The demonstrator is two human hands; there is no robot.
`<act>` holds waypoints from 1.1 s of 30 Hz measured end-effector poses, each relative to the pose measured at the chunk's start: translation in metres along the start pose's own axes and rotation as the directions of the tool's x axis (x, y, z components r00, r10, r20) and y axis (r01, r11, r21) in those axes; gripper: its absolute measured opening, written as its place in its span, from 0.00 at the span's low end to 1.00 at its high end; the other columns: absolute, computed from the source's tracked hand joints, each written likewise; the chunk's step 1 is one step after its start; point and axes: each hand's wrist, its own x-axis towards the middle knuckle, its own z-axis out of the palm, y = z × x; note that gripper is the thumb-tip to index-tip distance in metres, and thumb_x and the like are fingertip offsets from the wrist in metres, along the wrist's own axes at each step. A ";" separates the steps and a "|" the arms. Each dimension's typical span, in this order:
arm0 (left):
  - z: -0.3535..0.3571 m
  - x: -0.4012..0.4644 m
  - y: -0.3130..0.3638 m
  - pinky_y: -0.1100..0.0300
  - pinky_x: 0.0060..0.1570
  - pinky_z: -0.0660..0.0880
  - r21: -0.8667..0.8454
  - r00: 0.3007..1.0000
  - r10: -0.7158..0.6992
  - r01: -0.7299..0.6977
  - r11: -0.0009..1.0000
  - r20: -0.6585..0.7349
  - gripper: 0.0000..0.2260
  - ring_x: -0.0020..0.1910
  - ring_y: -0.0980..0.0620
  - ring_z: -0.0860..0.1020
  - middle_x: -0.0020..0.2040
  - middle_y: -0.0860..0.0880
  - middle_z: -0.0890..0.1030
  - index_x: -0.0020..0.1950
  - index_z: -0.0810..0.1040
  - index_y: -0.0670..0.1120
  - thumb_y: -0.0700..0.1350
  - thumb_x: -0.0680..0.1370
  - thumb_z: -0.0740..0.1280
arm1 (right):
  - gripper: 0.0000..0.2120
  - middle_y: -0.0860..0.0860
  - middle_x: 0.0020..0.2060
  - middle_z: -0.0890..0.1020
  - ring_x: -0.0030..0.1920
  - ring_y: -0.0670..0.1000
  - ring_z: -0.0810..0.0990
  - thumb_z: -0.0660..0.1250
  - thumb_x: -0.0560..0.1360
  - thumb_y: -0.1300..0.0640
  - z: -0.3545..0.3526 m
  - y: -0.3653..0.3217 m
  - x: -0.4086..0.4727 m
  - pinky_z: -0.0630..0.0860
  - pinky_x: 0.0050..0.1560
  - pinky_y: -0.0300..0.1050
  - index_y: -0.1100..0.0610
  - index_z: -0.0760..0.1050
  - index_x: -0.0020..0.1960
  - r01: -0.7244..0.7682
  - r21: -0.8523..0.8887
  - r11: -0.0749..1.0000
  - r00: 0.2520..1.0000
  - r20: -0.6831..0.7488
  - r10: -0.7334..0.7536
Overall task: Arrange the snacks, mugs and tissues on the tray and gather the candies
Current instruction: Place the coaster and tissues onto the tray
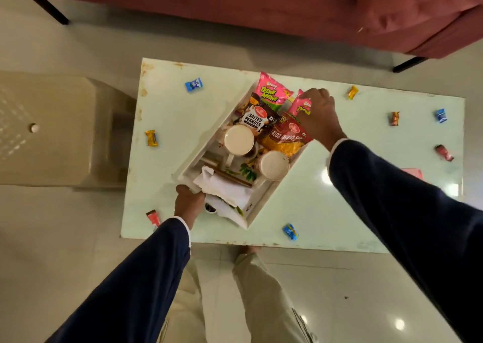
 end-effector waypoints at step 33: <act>-0.021 0.045 0.123 0.55 0.32 0.74 0.468 0.888 0.455 -0.429 0.773 0.062 0.12 0.43 0.39 0.79 0.52 0.38 0.80 0.62 0.72 0.42 0.46 0.82 0.61 | 0.07 0.47 0.26 0.84 0.28 0.50 0.84 0.73 0.75 0.55 0.019 0.117 -0.101 0.77 0.27 0.39 0.54 0.76 0.43 -0.746 0.548 0.379 0.647 0.460 0.608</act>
